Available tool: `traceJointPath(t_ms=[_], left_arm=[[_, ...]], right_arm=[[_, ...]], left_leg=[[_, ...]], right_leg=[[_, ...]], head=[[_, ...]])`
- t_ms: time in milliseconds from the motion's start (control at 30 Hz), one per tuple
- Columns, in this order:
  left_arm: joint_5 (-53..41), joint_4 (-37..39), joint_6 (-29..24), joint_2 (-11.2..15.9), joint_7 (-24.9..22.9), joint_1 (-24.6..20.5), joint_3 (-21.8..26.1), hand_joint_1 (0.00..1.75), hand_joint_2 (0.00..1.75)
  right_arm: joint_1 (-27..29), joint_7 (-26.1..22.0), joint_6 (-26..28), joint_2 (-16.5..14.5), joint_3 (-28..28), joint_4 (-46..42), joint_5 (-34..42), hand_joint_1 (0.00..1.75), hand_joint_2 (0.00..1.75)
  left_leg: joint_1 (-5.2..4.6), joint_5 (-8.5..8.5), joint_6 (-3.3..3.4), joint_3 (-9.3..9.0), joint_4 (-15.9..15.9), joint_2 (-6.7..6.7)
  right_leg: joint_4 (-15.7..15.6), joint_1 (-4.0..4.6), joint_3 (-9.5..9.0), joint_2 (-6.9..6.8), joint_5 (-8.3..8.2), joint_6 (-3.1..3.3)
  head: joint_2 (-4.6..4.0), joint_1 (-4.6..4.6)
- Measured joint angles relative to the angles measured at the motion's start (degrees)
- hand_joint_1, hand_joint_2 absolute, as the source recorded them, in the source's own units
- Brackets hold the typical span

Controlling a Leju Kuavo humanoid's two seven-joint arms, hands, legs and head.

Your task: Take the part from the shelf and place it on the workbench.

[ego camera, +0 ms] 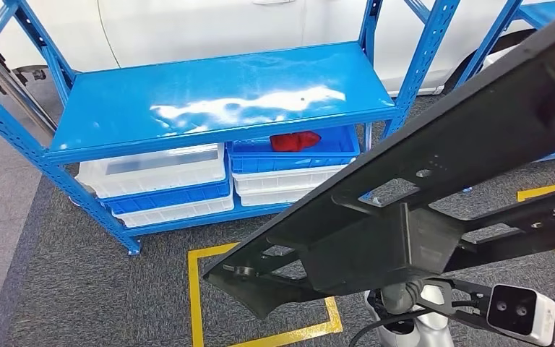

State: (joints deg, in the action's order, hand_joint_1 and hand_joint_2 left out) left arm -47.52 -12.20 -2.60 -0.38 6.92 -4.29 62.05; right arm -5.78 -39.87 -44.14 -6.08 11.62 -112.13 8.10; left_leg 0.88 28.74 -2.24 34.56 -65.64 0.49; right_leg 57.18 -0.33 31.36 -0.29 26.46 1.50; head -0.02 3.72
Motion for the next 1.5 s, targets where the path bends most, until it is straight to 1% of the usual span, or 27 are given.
traceJointPath(t_ms=[67, 100, 167, 233, 333, 367, 400, 433, 500, 567, 600, 667, 733, 767, 833, 900, 933, 967, 1033, 1067, 1133, 1200, 1267, 1333, 1400, 1433, 1500], left_arm=[[0.0, 0.0, 0.0, 0.3, 0.0, 0.0, 0.1, 0.00, 1.75], [0.0, 0.0, -0.1, 0.4, 0.0, 0.1, 0.2, 0.00, 1.75], [0.0, 0.0, -0.3, 0.5, 0.0, 0.1, 0.4, 0.00, 1.75], [-0.1, 0.0, -0.7, 0.4, 0.1, 0.1, 0.5, 0.00, 1.75], [-0.7, 0.0, -1.7, 0.1, 1.0, -0.1, 0.5, 0.00, 1.75], [-0.9, 0.0, -2.1, -0.1, 1.5, -0.1, 0.5, 0.00, 1.75], [-1.1, 0.0, -2.4, -0.3, 2.0, 0.0, 0.5, 0.00, 1.75], [-1.3, 0.0, -2.6, -0.5, 2.4, 0.0, 0.5, 0.00, 1.75], [-1.5, 0.0, -2.7, -0.9, 2.9, -0.1, 0.5, 0.00, 1.75], [-1.8, 0.0, -2.7, -1.3, 3.0, -0.1, 0.5, 0.00, 1.75], [-2.0, 0.0, -2.6, -1.4, 2.9, 0.0, 0.5, 0.00, 1.75], [-2.5, 0.0, -2.5, -1.7, 2.5, -0.1, 0.4, 0.00, 1.75], [-2.8, 0.0, -2.1, -2.0, 1.9, -0.1, 0.4, 0.00, 1.75], [-3.0, 0.0, -1.9, -2.1, 1.6, -0.1, 0.4, 0.00, 1.75], [-3.2, 0.0, -1.6, -2.2, 0.9, 0.1, 0.4, 0.00, 1.75], [-3.5, 0.0, -1.4, -2.4, 0.2, 0.3, 0.4, 0.00, 1.75], [-3.7, 0.0, -1.4, -2.4, -0.1, 0.3, 0.4, 0.00, 1.75], [-3.8, 0.0, -1.3, -2.5, -0.3, 0.3, 0.4, 0.00, 1.75], [-4.2, 0.0, -1.3, -2.6, -0.7, 0.3, 0.3, 0.00, 1.75], [-4.3, 0.0, -1.2, -2.6, -0.8, 0.3, 0.3, 0.00, 1.75], [-4.5, 0.0, -1.1, -2.7, -0.5, 0.3, 0.2, 0.00, 1.75], [-4.5, 0.0, -1.0, -2.7, 0.3, 0.1, 0.2, 0.00, 1.75], [-4.3, 0.0, -0.8, -2.7, 1.0, -0.1, 0.2, 0.00, 1.75], [-4.2, 0.0, -0.8, -2.6, 1.4, 0.0, 0.2, 0.00, 1.75], [-4.6, 0.0, -1.0, -2.1, 1.5, 0.2, 0.2, 0.00, 1.75], [-4.9, 0.0, -1.0, -1.8, 1.5, 0.2, 0.2, 0.00, 1.75], [-5.3, 0.0, -1.0, -1.0, 1.5, 0.1, 0.2, 0.00, 1.75]], right_arm=[[0.8, 0.0, -0.4, -0.2, -1.0, -1.4, -0.3, 1.75, 1.75], [1.1, 0.0, -0.9, -0.3, -1.5, -2.0, -0.4, 1.75, 1.75], [1.6, 0.0, -2.5, -0.3, -2.8, -2.7, 0.0, 1.75, 1.75], [1.7, 0.0, -4.3, -0.5, -4.1, -3.0, 0.5, 1.75, 1.75], [1.9, 0.0, -6.1, -0.6, -5.8, -3.0, 1.3, 1.75, 1.75], [2.0, 0.0, -6.5, -0.6, -6.3, -2.9, 1.7, 1.75, 1.75], [2.1, 0.0, -6.9, -0.6, -6.9, -2.8, 2.2, 1.75, 1.75], [2.1, 0.0, -7.3, -0.6, -7.5, -2.6, 2.7, 1.75, 1.75], [2.1, 0.0, -8.0, -0.6, -8.6, -2.5, 3.6, 1.75, 1.75], [2.0, 0.0, -8.7, -0.8, -9.6, -2.4, 4.0, 1.75, 1.75], [2.0, 0.0, -8.9, -0.9, -10.1, -2.4, 4.1, 1.75, 1.75], [2.2, 0.0, -9.2, -1.2, -10.9, -2.3, 3.9, 1.75, 1.75], [2.2, 0.0, -9.1, -1.5, -11.6, -2.3, 3.2, 1.75, 1.75], [2.3, 0.0, -9.0, -1.6, -11.7, -2.3, 2.8, 1.75, 1.75], [2.5, 0.0, -8.5, -1.8, -11.9, -2.3, 2.2, 1.75, 1.75], [2.9, 0.0, -7.8, -1.9, -12.1, -2.3, 1.7, 1.75, 1.75], [3.0, 0.0, -7.5, -1.9, -12.1, -2.3, 1.5, 1.75, 1.75], [3.1, 0.0, -7.1, -1.9, -12.2, -2.3, 1.4, 1.75, 1.75], [3.1, 0.0, -6.3, -1.9, -12.2, -2.3, 1.3, 1.75, 1.75], [3.1, 0.0, -5.9, -1.9, -12.1, -2.3, 1.3, 1.75, 1.75], [3.2, 0.0, -5.5, -1.8, -12.0, -2.3, 1.7, 1.75, 1.75], [3.2, 0.0, -6.2, -1.8, -12.1, -2.3, 2.4, 1.75, 1.75], [3.0, 0.0, -7.7, -1.9, -12.5, -2.3, 2.9, 1.75, 1.75], [2.7, 0.0, -9.3, -2.2, -13.1, -2.3, 2.9, 1.75, 1.75], [2.7, 0.0, -10.3, -3.0, -14.0, -2.2, 2.7, 1.75, 1.75], [2.7, 0.0, -10.5, -3.4, -14.5, -2.3, 2.6, 1.75, 1.75], [2.7, 0.0, -10.5, -4.3, -15.0, -2.7, 2.4, 1.75, 1.75]], left_leg=[[-0.09, -1.57, 0.45, -3.66, 6.4, -0.10], [-0.19, -1.47, 0.82, -4.32, 7.8, -0.15], [-0.20, -1.54, 1.68, -4.21, 8.1, -0.16], [-0.02, -1.89, 2.54, -4.00, 8.4, -0.11], [-0.06, -2.35, 3.38, -3.44, 8.5, 0.28], [-0.13, -2.43, 3.50, -3.26, 8.5, 0.51], [-0.19, -2.48, 3.55, -3.15, 8.5, 0.73], [-0.23, -2.50, 3.57, -3.13, 8.4, 1.00], [-0.34, -2.46, 3.49, -3.25, 8.4, 1.59], [-0.65, -2.36, 3.11, -3.27, 8.2, 2.23], [-0.78, -2.33, 2.86, -3.22, 8.2, 2.64], [-0.91, -2.29, 2.27, -3.20, 8.2, 3.59], [-0.80, -1.16, 1.67, -2.83, 7.1, 3.07], [-0.74, 0.30, 1.40, -2.01, 5.0, 2.25], [-0.56, 4.28, 1.06, 1.14, -2.3, 0.59], [-0.47, 6.15, 0.89, 3.78, -8.2, 0.14], [-0.41, 5.35, 0.88, 3.69, -8.1, 0.08], [-0.32, 3.53, 0.91, 2.50, -5.6, -0.11], [-0.02, -0.37, 1.08, -1.19, 2.3, -2.12], [0.09, -1.34, 1.18, -2.53, 5.3, -3.27], [0.05, -1.43, 1.48, -3.33, 7.5, -4.38], [0.07, -1.72, 2.10, -3.33, 7.8, -3.30], [0.25, -2.13, 2.87, -3.43, 8.3, -2.06], [0.17, -2.25, 3.31, -3.39, 8.5, -0.67], [0.05, -2.21, 3.41, -3.31, 8.5, 0.86], [0.02, -2.18, 3.39, -3.31, 8.5, 1.58], [0.00, -2.06, 3.21, -3.48, 8.5, 2.78]], right_leg=[[0.5, 0.19, 0.26, 0.00, 0.07, -0.49], [0.6, 0.29, 0.40, 0.01, 0.02, -0.78], [0.8, 0.38, 0.63, 0.05, -0.12, -1.42], [2.3, 0.26, 1.37, 0.13, 1.06, -2.10], [12.2, 0.01, 5.94, 0.21, 6.32, -2.88], [15.6, -0.04, 7.56, 0.20, 7.47, -3.01], [17.2, -0.05, 8.33, 0.20, 7.54, -3.06], [16.4, -0.05, 7.93, 0.14, 6.46, -3.01], [9.2, 0.07, 4.31, -0.82, 2.50, -2.56], [2.4, 0.61, 1.24, -2.61, 0.21, -1.80], [1.0, 0.88, 0.76, -3.05, -0.02, -1.45], [0.6, 0.97, 1.00, -2.25, -0.19, -0.83], [0.2, 0.67, 1.07, -1.23, -0.64, -0.20], [0.0, 0.48, 1.08, -0.77, -0.85, 0.10], [0.0, 0.36, 1.29, 0.24, -1.06, 0.41], [0.1, 0.35, 1.49, 1.46, -1.18, 0.43], [0.2, 0.33, 1.53, 2.11, -1.21, 0.38], [0.3, 0.30, 1.52, 2.78, -1.22, 0.30], [0.7, 0.32, 1.65, 4.05, -1.15, -0.04], [0.9, 0.31, 1.91, 4.68, -1.16, -0.32], [1.2, 0.19, 2.58, 5.84, -1.40, -1.07], [1.2, 0.02, 2.98, 6.53, -1.60, -1.83], [3.4, 0.12, 4.09, 4.64, -0.14, -2.43], [10.0, 0.05, 7.25, 1.83, 3.44, -2.81], [16.7, -0.21, 10.45, 0.86, 5.89, -3.03], [17.4, -0.31, 10.75, 0.66, 5.61, -3.05], [11.9, -0.36, 7.71, -0.20, 2.36, -2.81]], head=[[0.00, 0.00], [0.00, 0.00], [0.00, 0.00], [0.00, -0.01], [0.00, 0.00], [0.00, 0.00], [0.00, 0.00], [0.00, 0.00], [0.00, -0.01], [0.00, -0.01], [0.00, -0.01], [0.00, 0.00], [0.00, 0.00], [0.00, 0.00], [0.00, 0.00], [0.00, 0.00], [0.00, 0.00], [0.00, 0.00], [0.00, 0.00], [0.00, 0.00], [0.00, -0.01], [0.00, -0.01], [0.00, -0.01], [0.00, -0.02], [0.00, -0.02], [0.00, -0.02], [0.00, -0.02]])
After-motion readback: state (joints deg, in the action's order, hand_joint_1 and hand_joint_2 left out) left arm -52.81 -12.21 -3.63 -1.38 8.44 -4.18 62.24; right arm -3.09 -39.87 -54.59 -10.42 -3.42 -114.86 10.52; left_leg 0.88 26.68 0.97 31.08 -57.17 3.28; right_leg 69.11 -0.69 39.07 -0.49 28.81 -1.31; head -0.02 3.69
